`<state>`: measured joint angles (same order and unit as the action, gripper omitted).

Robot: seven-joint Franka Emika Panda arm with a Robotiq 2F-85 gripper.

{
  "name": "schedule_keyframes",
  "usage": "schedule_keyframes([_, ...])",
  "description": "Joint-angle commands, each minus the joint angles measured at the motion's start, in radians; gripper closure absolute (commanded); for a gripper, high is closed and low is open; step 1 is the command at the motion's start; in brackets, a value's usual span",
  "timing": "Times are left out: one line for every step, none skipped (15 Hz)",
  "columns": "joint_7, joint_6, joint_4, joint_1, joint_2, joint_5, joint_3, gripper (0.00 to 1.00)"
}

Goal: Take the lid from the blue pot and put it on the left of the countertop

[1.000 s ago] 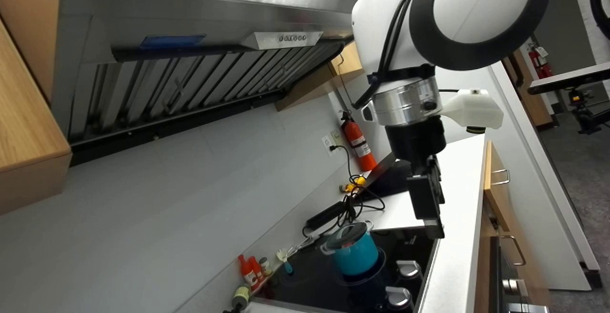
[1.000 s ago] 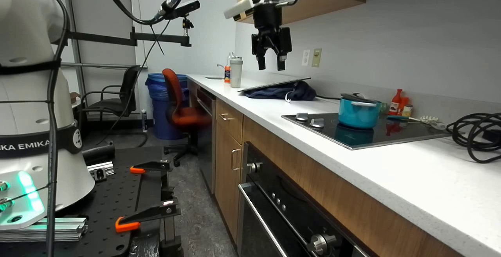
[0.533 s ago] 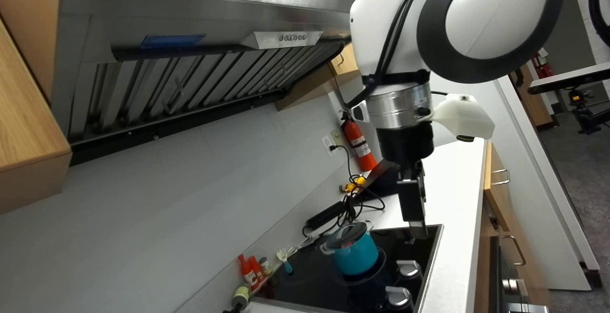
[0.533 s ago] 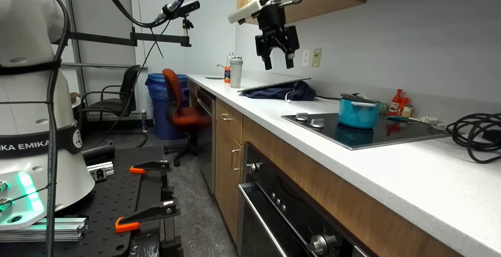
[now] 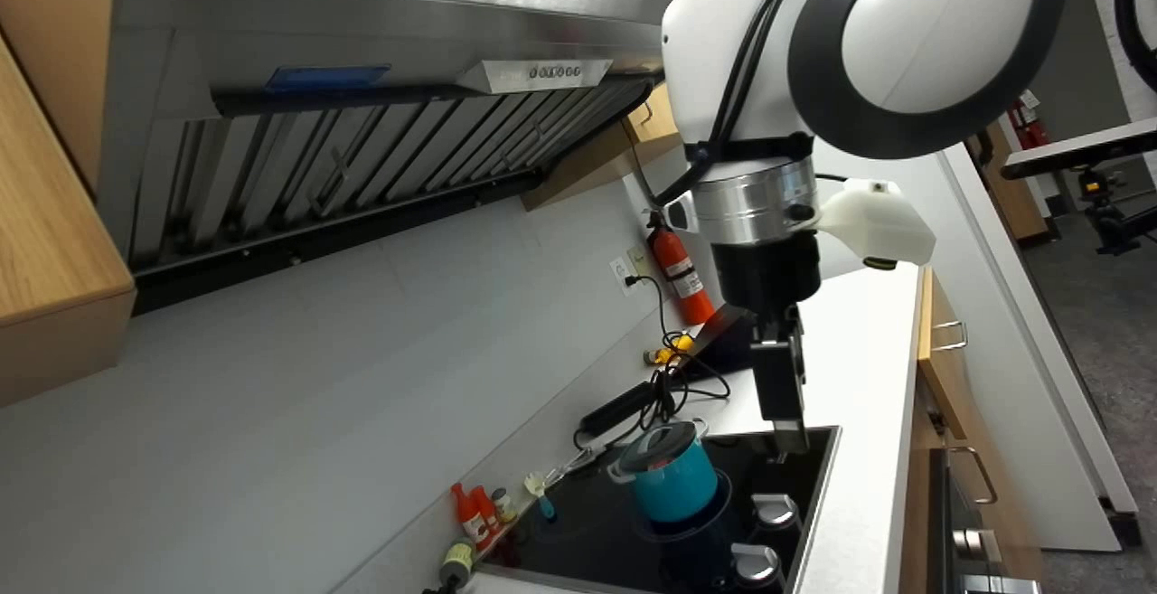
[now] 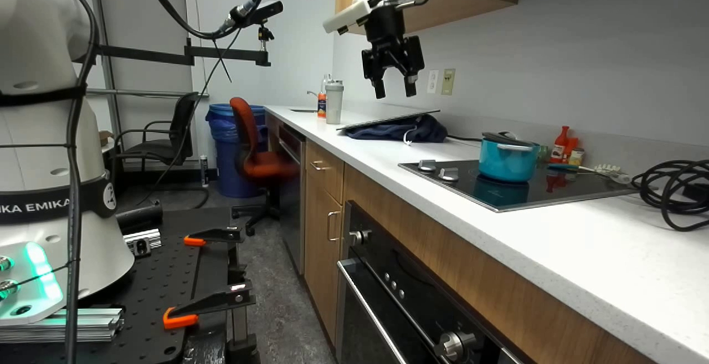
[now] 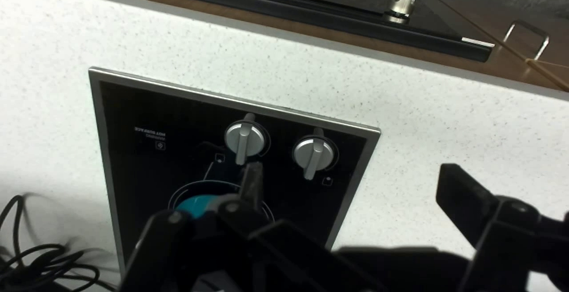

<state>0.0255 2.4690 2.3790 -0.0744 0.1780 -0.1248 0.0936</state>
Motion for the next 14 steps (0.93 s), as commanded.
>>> schedule_keyframes([0.000,0.018,-0.012,0.008,-0.025,-0.012,-0.003,0.00])
schedule_keyframes([0.004,0.027,-0.019,0.012,-0.038,-0.023,-0.004,0.00])
schedule_keyframes([0.003,0.035,-0.032,0.016,-0.057,-0.024,-0.007,0.00])
schedule_keyframes([0.005,0.046,-0.042,0.019,-0.073,-0.028,-0.009,0.00])
schedule_keyframes([0.009,0.063,-0.055,0.023,-0.094,-0.031,-0.011,0.00])
schedule_keyframes([0.014,0.083,-0.070,0.027,-0.115,-0.039,-0.014,0.00])
schedule_keyframes([0.019,0.103,-0.087,0.030,-0.137,-0.045,-0.017,0.00])
schedule_keyframes([0.023,0.124,-0.103,0.033,-0.158,-0.052,-0.021,0.00])
schedule_keyframes([0.031,0.148,-0.123,0.037,-0.180,-0.072,-0.025,0.00])
schedule_keyframes([0.042,0.169,-0.140,0.040,-0.200,-0.095,-0.030,0.00])
schedule_keyframes([0.056,0.188,-0.159,0.043,-0.219,-0.118,-0.038,0.00])
schedule_keyframes([0.071,0.204,-0.176,0.044,-0.236,-0.136,-0.046,0.00])
schedule_keyframes([0.091,0.222,-0.192,0.045,-0.251,-0.157,-0.055,0.00])
schedule_keyframes([0.108,0.235,-0.206,0.044,-0.265,-0.180,-0.064,0.02])
